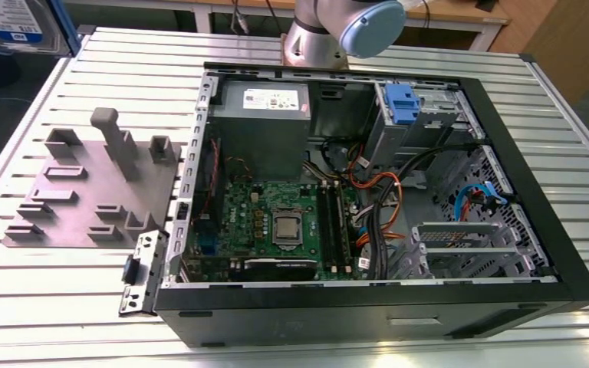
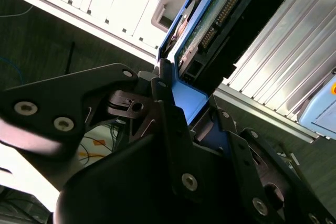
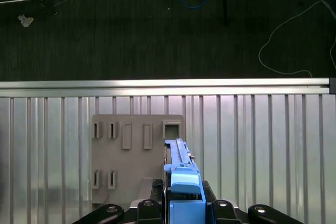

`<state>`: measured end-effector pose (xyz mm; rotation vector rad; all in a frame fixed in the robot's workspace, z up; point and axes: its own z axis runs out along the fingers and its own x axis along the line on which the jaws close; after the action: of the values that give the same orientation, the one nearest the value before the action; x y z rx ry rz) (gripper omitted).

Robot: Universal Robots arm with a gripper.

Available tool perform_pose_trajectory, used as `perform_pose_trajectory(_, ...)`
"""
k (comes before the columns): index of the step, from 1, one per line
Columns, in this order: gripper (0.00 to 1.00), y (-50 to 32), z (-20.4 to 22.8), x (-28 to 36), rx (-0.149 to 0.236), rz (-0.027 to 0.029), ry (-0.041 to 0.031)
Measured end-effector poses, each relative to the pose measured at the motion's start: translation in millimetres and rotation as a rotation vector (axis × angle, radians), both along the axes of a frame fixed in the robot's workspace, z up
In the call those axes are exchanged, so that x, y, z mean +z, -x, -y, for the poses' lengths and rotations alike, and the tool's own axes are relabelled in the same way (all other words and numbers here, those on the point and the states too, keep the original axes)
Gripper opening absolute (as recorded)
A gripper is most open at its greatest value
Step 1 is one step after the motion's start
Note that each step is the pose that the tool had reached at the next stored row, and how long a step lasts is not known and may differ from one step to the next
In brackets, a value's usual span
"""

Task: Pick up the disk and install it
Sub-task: 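Pick up the disk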

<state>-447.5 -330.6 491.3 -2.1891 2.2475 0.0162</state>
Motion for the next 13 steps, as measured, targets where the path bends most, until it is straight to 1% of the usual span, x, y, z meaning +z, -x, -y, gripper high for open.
perform_pose_trajectory(7, 0.36, 0.0, 6.0, 0.0, 0.000, 0.0000, 0.0000)
perform_pose_trajectory(13, 0.36, -3.2, 6.9, 0.1, 0.000, 0.0000, 0.0000)
